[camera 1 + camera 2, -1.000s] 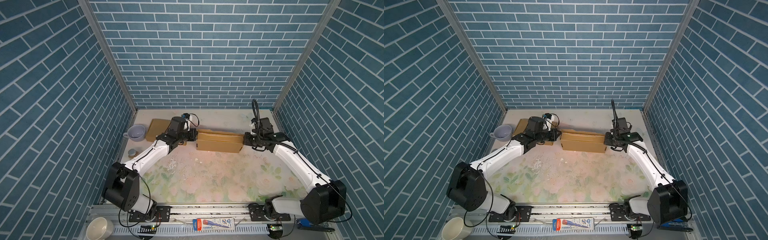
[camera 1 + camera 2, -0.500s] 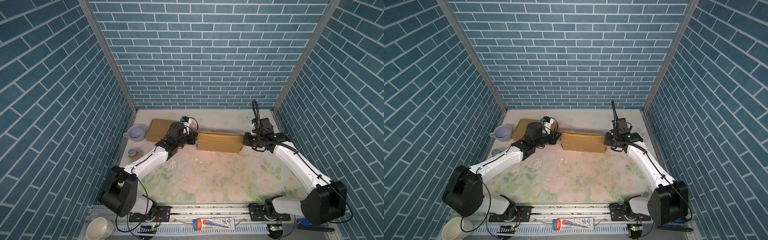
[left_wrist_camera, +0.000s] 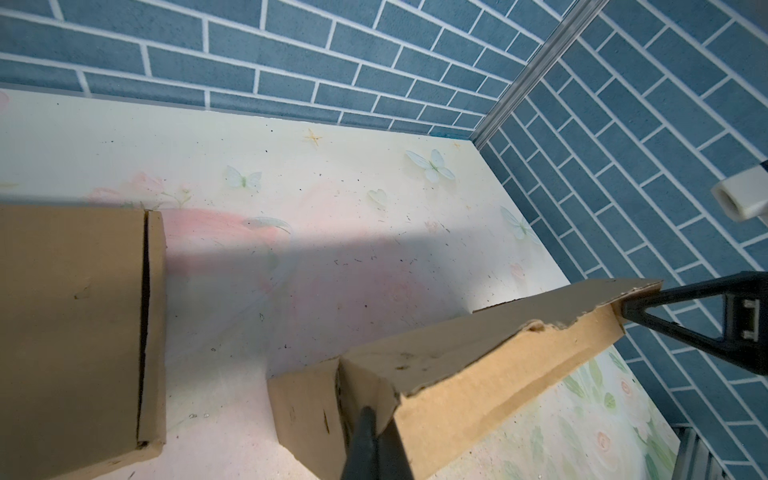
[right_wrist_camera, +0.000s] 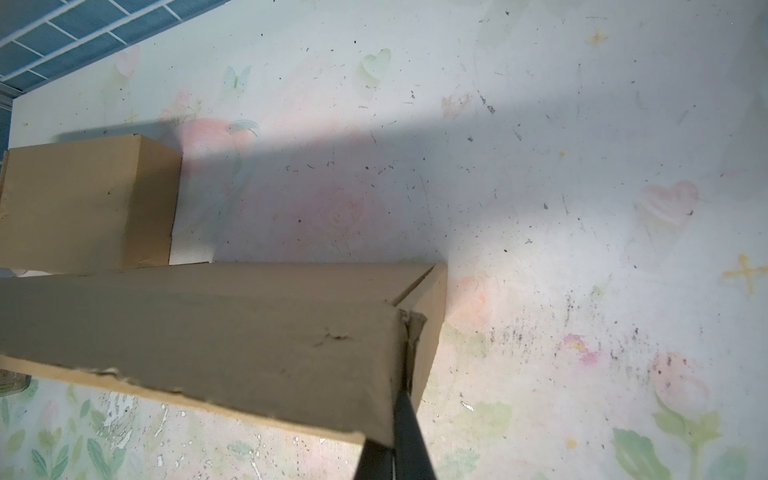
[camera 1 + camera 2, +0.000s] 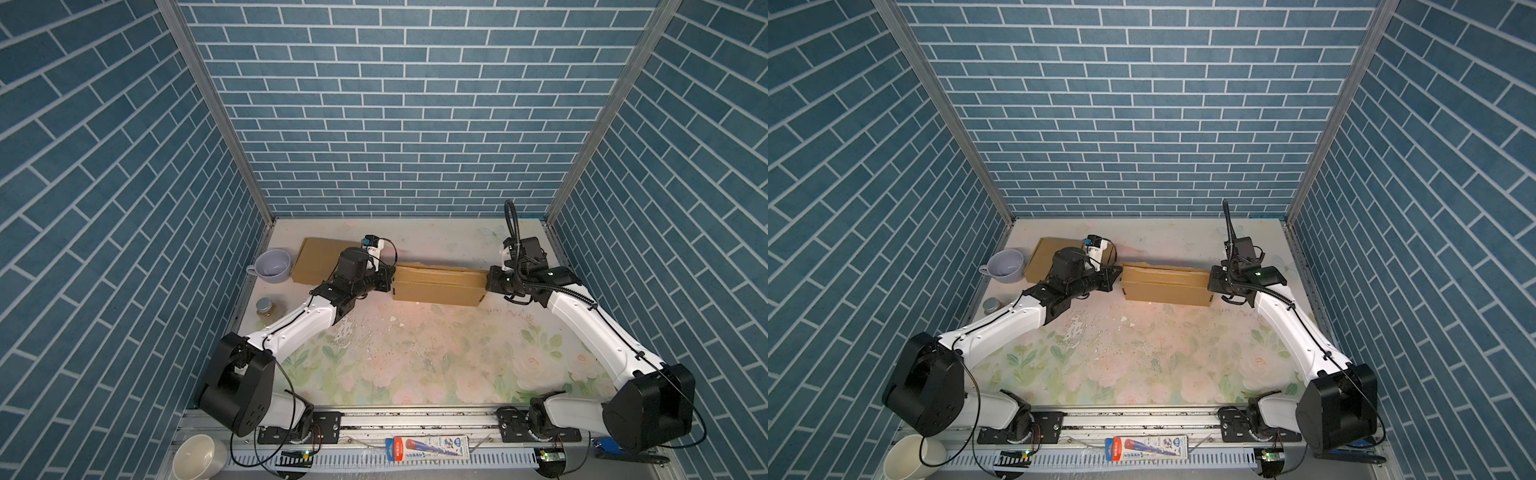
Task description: Fold the paper box
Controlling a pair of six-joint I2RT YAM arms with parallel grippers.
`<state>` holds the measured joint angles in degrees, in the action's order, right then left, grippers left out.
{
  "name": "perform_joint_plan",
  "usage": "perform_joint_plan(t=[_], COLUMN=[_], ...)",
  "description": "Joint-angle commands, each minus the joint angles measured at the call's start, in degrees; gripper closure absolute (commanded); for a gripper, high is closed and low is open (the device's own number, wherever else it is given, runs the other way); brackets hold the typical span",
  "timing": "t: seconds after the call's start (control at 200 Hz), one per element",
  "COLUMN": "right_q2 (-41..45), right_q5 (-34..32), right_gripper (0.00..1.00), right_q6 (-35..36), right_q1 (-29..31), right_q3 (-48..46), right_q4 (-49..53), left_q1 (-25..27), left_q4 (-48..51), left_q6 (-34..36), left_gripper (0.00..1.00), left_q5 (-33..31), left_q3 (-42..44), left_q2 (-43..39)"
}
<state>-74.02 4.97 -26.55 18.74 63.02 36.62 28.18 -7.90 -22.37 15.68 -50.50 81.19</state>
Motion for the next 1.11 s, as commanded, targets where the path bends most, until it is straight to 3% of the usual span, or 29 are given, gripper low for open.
perform_joint_plan(t=[0.0, 0.27, 0.43, 0.545, 0.76, 0.945, 1.1], right_q2=[-0.62, -3.58, -2.44, 1.19, 3.88, -0.49, -3.06], right_q5=[3.35, 11.69, 6.96, 6.19, -0.27, -5.45, -8.32], right_gripper=[0.98, 0.71, 0.53, 0.43, 0.01, 0.01, 0.03], right_q6=[1.52, 10.45, 22.84, 31.19, 48.05, 59.18, 62.55], right_q1=[-0.01, -0.90, -1.03, -0.55, 7.40, 15.43, 18.18], right_q3=[1.29, 8.70, 14.26, 14.72, 12.39, 11.47, 10.02], right_q4=[6.71, 13.21, 19.87, 18.75, 11.01, 6.60, 0.89], left_q1=[0.03, 0.03, 0.03, 0.07, 0.06, 0.53, 1.08], left_q4=[5.73, 2.47, 2.30, 2.10, 2.19, 2.74, 3.07], left_q6=[1.87, 1.94, 2.53, 2.43, 2.41, 2.50, 2.61], left_gripper=[1.00, 1.00, 1.00, 1.00, 1.00, 1.00, 1.00], left_q5=[-4.20, -6.14, -5.99, -5.40, -4.78, -4.38, -4.12], left_q3=[4.24, 6.74, 6.69, 6.41, 5.32, 4.20, 3.38], left_q2=[0.90, 1.08, 1.51, 2.05, 3.06, 3.88, 4.68])
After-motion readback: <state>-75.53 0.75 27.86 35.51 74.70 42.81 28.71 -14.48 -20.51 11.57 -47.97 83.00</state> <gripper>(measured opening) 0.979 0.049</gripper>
